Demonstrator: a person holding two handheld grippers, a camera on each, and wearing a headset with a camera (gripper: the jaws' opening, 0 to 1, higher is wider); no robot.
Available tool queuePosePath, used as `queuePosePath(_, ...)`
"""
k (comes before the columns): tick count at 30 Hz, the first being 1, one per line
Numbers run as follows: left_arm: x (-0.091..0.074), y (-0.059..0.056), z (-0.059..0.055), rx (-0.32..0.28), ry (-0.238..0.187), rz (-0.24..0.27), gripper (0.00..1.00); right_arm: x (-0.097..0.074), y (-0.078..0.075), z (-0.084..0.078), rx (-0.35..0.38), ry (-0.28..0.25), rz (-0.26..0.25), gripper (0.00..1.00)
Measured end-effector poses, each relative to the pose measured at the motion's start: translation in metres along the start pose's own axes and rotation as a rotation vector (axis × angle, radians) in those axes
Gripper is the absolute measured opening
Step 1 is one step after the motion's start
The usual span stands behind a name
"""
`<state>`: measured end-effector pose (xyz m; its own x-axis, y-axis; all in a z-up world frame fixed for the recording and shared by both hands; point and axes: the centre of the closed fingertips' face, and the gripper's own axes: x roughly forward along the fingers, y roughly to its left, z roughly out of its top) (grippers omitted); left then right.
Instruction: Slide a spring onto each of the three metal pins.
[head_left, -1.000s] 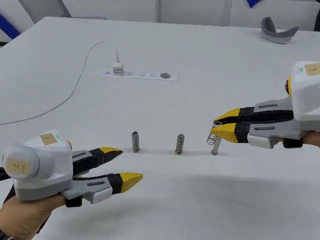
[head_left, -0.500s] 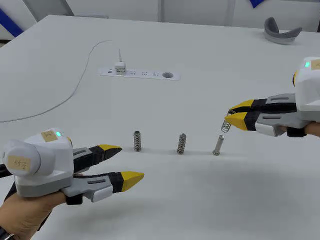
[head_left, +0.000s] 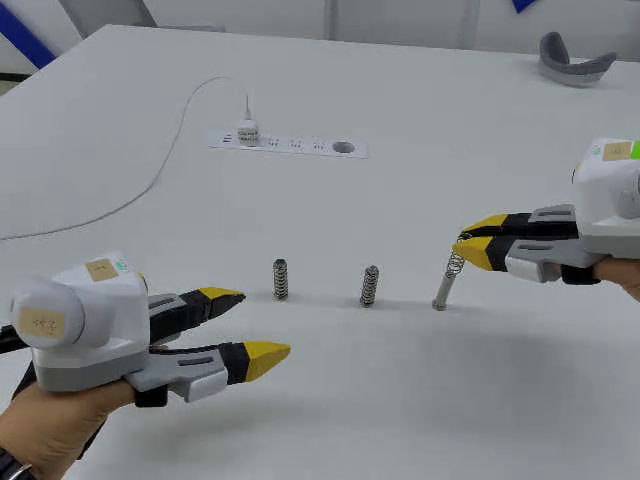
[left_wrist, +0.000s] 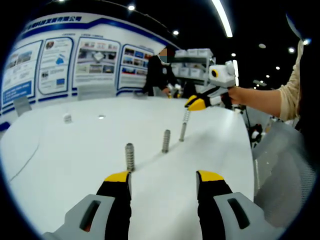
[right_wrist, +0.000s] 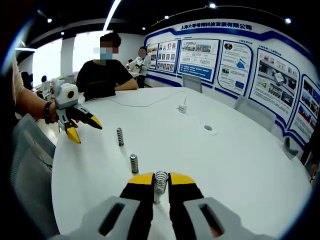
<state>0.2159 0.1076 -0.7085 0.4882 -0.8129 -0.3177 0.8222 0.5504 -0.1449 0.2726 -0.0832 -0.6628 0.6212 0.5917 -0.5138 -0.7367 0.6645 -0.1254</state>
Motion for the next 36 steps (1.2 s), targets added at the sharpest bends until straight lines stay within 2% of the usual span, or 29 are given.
queuePosePath(17,0.001,0.0,-0.003,-0.006,0.007,0.0,0.52,0.007,0.001,-0.013,0.011,0.012,0.002,0.12)
queuePosePath(36,0.003,0.001,-0.006,-0.016,0.006,-0.001,0.52,0.024,0.004,-0.032,0.03,0.041,-0.004,0.12)
